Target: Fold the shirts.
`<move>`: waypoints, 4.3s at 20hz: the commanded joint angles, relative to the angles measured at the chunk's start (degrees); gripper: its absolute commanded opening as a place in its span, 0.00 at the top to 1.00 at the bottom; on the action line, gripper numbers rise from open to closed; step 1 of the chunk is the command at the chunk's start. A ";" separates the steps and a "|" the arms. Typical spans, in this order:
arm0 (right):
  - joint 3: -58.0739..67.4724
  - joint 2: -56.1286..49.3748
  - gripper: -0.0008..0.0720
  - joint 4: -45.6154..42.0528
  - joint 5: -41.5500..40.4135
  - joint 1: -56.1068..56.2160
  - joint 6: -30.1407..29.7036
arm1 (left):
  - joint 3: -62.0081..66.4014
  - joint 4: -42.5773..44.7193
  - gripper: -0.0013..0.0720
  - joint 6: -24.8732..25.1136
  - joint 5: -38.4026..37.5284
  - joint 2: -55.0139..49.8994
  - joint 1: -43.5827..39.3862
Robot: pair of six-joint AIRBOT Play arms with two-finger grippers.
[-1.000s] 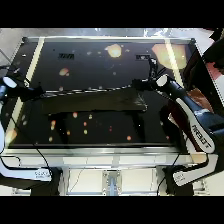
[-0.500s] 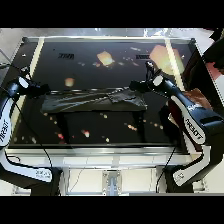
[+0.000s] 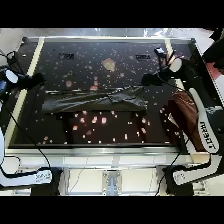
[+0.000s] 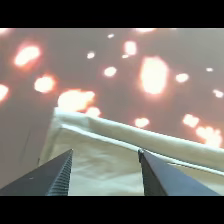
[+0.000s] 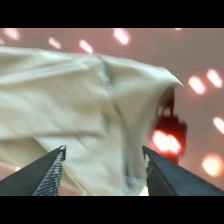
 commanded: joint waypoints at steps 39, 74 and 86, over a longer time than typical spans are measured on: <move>6.88 -8.20 0.97 51.98 16.13 -5.81 -11.37 | -0.02 -7.80 0.97 8.17 -3.45 -12.96 -36.87; 23.26 -17.81 0.21 26.16 -10.01 22.86 1.73 | -0.02 7.26 0.97 12.28 -14.08 17.40 3.41; 5.20 -22.14 0.29 34.91 -5.44 15.39 7.67 | -0.07 7.21 0.97 12.24 -14.08 17.35 3.39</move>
